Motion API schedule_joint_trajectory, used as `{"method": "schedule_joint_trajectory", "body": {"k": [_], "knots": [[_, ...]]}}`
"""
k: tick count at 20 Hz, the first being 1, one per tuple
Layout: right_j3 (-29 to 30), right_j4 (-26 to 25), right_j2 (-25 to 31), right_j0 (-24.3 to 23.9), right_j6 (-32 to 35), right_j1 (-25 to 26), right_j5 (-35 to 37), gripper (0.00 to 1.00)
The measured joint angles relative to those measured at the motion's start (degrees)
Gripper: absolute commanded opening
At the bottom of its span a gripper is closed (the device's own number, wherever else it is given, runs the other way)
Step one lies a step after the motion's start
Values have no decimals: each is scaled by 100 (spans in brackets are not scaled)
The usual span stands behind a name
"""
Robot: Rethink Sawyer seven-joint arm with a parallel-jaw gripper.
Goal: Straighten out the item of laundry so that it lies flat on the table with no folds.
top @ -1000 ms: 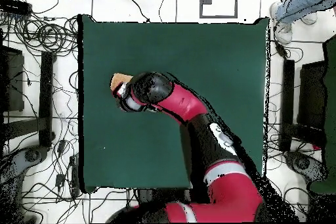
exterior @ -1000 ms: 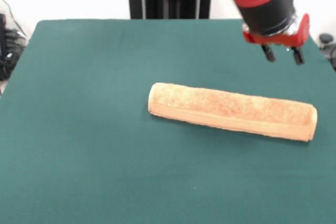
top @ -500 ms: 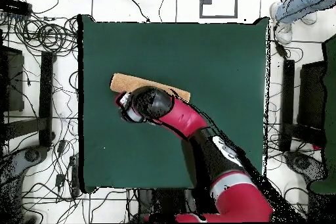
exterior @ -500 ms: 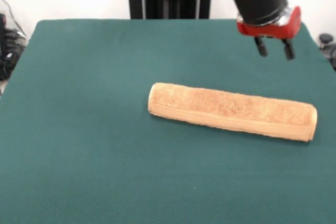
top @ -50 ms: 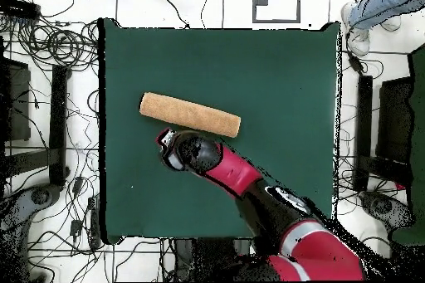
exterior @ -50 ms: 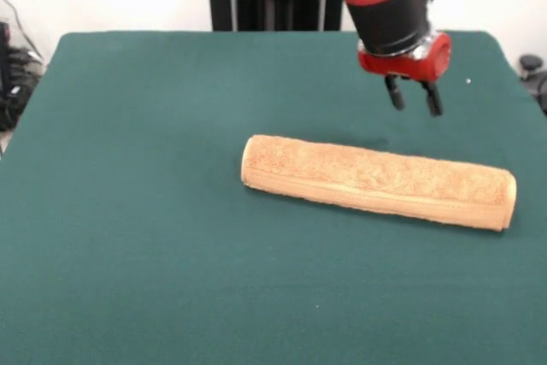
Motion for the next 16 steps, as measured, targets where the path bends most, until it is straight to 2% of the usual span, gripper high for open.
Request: {"method": "schedule_joint_trajectory", "body": {"k": [5, 9, 12, 16], "knots": [[250, -425, 207, -77, -1, 347, -528, 100], [340, -734, 190, 126, 0, 497, -948, 100], [409, -839, 26, 630, 0, 503, -1342, 100], [419, -835, -466, 1383, 0, 240, -1738, 100]]}}
